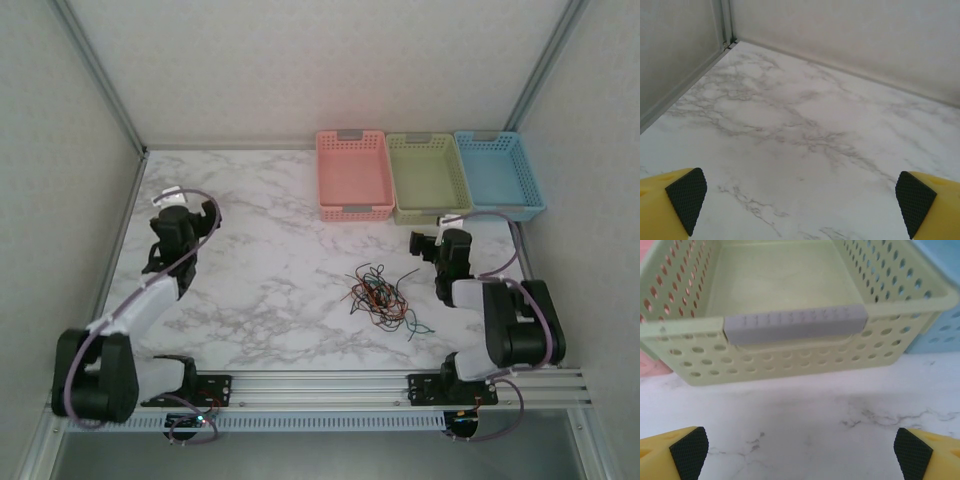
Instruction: Untangle the cables
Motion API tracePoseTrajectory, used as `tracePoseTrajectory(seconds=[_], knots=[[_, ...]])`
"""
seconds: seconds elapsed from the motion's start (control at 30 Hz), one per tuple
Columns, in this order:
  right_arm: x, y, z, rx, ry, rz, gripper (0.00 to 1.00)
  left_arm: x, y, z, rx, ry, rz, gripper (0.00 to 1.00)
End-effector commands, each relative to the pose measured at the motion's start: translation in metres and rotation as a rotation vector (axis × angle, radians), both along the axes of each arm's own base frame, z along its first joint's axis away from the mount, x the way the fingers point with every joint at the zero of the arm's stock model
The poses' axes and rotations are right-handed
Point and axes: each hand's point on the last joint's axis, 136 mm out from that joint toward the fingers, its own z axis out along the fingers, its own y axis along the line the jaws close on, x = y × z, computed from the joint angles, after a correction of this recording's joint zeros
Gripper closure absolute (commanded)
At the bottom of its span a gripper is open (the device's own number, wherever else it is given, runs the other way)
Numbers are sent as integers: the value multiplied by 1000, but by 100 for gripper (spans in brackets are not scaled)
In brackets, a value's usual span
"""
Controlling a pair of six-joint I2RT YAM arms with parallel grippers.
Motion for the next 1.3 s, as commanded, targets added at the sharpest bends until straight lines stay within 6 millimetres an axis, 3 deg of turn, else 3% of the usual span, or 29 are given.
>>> tracePoseTrajectory(seconds=[0.0,0.2,0.33,0.47,0.63,0.7,0.83,1.07,1.27], knots=[[2,-12,65,34,-49,-104,1,-29,-3,-6,-156,35,33,0],[-6,-18,144,121,-35,-176,1,-55,-6,43,-338,-14,55,0],[17,-20,167,79,88,-168,3,-65,-16,55,-377,119,24,0],[48,-30,162,60,226,-185,9,-75,-54,74,-427,229,-181,0],[80,-38,145,39,338,-186,15,-108,-89,95,-445,300,-421,0],[94,-45,140,35,367,-191,21,-123,-85,93,-381,343,-435,0],[119,-65,125,53,411,-225,24,-140,-67,88,-300,300,-368,0],[150,-76,88,65,520,-196,28,-149,-51,64,-258,292,-289,0],[166,-79,62,65,595,-182,35,-152,-46,68,-244,261,-274,0]])
